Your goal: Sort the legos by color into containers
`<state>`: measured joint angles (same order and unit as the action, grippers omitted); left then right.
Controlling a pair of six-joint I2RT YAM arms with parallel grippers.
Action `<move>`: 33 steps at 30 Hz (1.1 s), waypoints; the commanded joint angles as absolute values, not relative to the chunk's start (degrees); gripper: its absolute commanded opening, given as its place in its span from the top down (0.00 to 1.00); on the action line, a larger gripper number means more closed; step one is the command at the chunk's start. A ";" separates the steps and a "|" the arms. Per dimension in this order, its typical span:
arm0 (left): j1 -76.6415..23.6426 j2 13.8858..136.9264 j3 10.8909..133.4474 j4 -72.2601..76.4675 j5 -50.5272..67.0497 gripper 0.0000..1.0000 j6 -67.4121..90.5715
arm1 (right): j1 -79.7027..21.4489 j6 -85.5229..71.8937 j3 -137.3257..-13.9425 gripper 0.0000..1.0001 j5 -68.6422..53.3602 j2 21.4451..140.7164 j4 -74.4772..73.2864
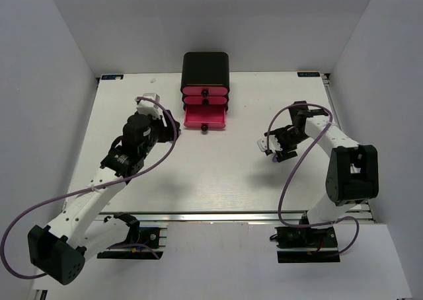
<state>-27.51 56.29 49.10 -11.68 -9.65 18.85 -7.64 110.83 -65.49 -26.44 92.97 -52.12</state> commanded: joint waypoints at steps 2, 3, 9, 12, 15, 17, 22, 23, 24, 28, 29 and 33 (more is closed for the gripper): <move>-27.69 53.71 49.22 -16.61 -11.17 0.25 15.12 | -9.23 127.36 -63.81 0.26 -18.20 94.74 -49.84; -27.69 52.74 48.70 -15.74 -10.29 0.24 15.12 | -9.58 126.57 -63.72 0.26 -17.67 95.36 -49.22; -27.69 51.94 48.78 -15.73 -8.97 0.24 15.47 | -10.63 124.72 -64.33 0.27 -13.89 99.13 -45.87; -27.69 52.03 48.69 -15.38 -8.35 0.24 15.73 | -11.60 124.63 -64.78 0.32 -11.08 100.89 -46.15; -27.69 52.29 48.60 -15.21 -7.30 0.24 15.91 | -12.13 124.10 -63.72 0.40 -8.79 101.25 -44.65; -27.69 52.73 48.69 -15.38 -7.12 0.24 16.17 | -12.48 122.97 -64.07 0.49 -9.75 101.08 -44.56; -27.07 53.44 48.52 -15.21 -6.85 0.24 16.52 | -14.67 116.47 -67.14 0.87 -18.77 99.15 -46.14; -27.07 53.61 48.52 -15.38 -6.94 0.24 16.52 | -15.90 111.15 -67.93 0.88 -20.81 98.18 -45.97; -27.07 53.70 48.52 -15.38 -7.29 0.24 16.52 | -16.69 107.44 -69.59 0.88 -22.92 97.74 -45.53; -27.07 54.05 48.43 -15.38 -8.00 0.24 16.52 | -22.49 80.74 -72.33 1.00 -30.31 95.54 -30.04; -27.07 54.05 48.43 -15.38 -8.17 0.24 16.52 | -25.72 75.12 -72.59 1.00 -29.37 95.02 -25.97; -27.07 55.28 48.43 -15.73 -9.14 0.24 16.44 | -30.49 57.87 -75.05 1.00 -20.86 96.76 -11.71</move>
